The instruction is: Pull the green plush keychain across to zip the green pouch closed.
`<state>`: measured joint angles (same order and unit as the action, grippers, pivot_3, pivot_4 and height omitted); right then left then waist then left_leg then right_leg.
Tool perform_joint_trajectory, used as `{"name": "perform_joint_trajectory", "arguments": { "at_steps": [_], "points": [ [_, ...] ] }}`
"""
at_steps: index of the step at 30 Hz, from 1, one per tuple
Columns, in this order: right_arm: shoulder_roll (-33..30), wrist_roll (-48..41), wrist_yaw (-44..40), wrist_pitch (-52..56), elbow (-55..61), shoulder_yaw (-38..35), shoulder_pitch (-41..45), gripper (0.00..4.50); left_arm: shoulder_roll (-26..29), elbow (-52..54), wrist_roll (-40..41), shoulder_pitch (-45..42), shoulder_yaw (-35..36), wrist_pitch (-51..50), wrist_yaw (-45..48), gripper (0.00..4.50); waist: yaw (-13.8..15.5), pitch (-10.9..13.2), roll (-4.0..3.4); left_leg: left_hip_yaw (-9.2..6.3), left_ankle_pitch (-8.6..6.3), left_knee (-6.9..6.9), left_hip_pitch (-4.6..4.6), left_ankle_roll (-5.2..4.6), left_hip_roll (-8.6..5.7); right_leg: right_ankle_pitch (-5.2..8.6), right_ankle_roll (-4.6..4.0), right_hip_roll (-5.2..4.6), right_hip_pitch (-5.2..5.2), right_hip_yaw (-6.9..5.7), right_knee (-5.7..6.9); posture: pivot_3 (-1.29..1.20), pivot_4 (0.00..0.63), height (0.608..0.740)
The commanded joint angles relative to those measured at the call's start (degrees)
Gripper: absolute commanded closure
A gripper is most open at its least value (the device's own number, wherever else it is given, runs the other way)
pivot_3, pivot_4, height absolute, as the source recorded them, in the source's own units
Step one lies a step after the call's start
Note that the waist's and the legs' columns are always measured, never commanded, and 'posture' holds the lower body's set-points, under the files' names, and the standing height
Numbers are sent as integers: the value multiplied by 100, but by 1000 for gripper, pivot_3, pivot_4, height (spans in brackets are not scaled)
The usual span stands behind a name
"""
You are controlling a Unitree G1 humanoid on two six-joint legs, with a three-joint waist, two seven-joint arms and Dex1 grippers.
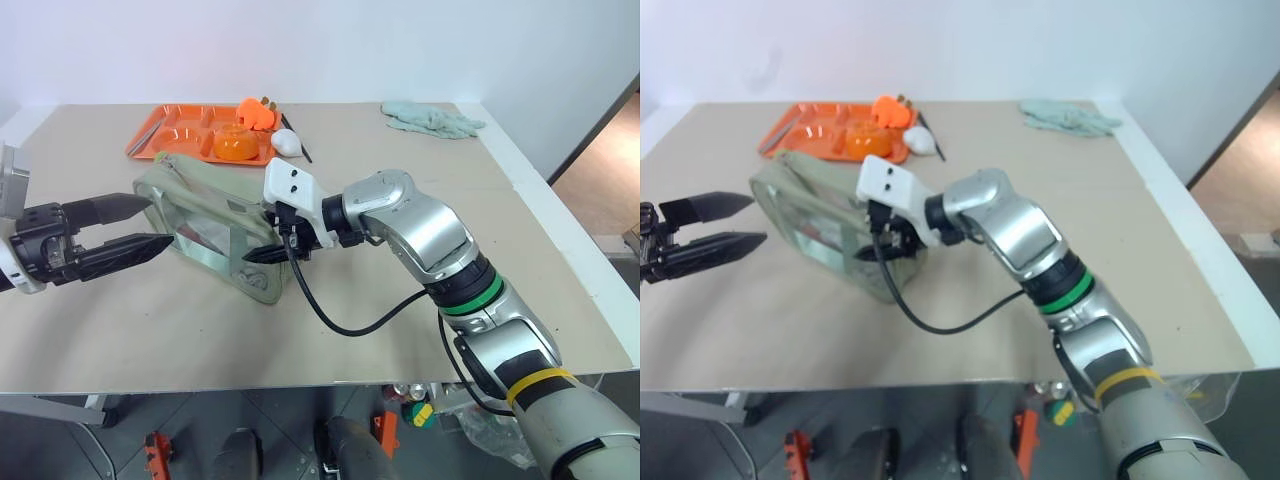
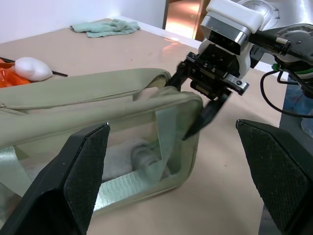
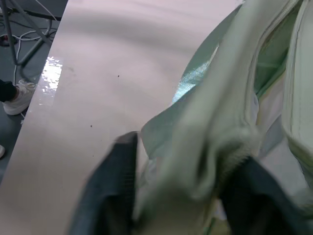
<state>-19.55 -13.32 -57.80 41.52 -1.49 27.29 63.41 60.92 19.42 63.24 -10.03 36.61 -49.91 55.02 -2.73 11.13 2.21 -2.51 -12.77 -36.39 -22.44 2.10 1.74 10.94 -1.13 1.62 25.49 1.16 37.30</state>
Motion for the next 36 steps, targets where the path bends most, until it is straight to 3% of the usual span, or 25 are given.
{"name": "perform_joint_trajectory", "arguments": {
  "at_steps": [1, 2, 4, 13, 21, 25, 36],
  "points": [
    [-29, 32, -130, -169, 178, -135, 95, 3588, 114, 97, 95, -176, 193, 49, -5, 215, 0, 0, 0, -1, 0, 0, 0, 0, 0, 0, 0, 0, 0, -1, 0, 0, 150, 740],
    [-47, 32, -167, -177, 198, -139, 82, 4020, 115, 75, 85, -200, 177, 54, 0, 215, 0, 0, 0, -1, 0, 0, 0, 0, 0, 0, 0, 0, 0, -1, 0, 0, 150, 740],
    [-90, 38, -247, -207, 217, -139, 60, 4452, 113, 41, 61, -238, 148, 64, 3, 215, -1, 0, 0, 0, 0, 0, -1, 0, 0, 0, 0, 1, 0, 0, 0, 0, 150, 740],
    [-675, 250, -806, -1110, -547, -448, 373, 4452, 18, -18, 40, -261, 131, 65, -39, 215, 0, 1, -1, 1, 0, 1, -2, 0, -3, 1, -2, -2, 0, 1, -1, 0, 150, 740],
    [-1606, 24, -2502, -2744, -1322, -878, 623, 4452, -146, -97, 196, -251, 245, 42, -166, 215, -5, 2, -3, 1, -5, 1, -5, 1, -4, 3, 0, -2, -2, 1, -11, 0, 150, 740],
    [-1796, -217, -3169, -2799, -1536, -1073, 583, 4452, -181, -166, 160, -217, 257, 68, -155, 215, -14, 4, -6, 4, -7, 4, -2, -1, 3, 5, -3, 6, 0, 4, -8, 0, 150, 740],
    [-1589, -221, -2955, -2841, -1394, -1146, 178, 4452, -211, -352, 159, -186, 327, 55, -180, 215, -2, 4, -5, 5, -5, 0, 2, 1, 1, 4, -5, 2, -1, 4, 0, 0, 150, 740]
  ]
}}
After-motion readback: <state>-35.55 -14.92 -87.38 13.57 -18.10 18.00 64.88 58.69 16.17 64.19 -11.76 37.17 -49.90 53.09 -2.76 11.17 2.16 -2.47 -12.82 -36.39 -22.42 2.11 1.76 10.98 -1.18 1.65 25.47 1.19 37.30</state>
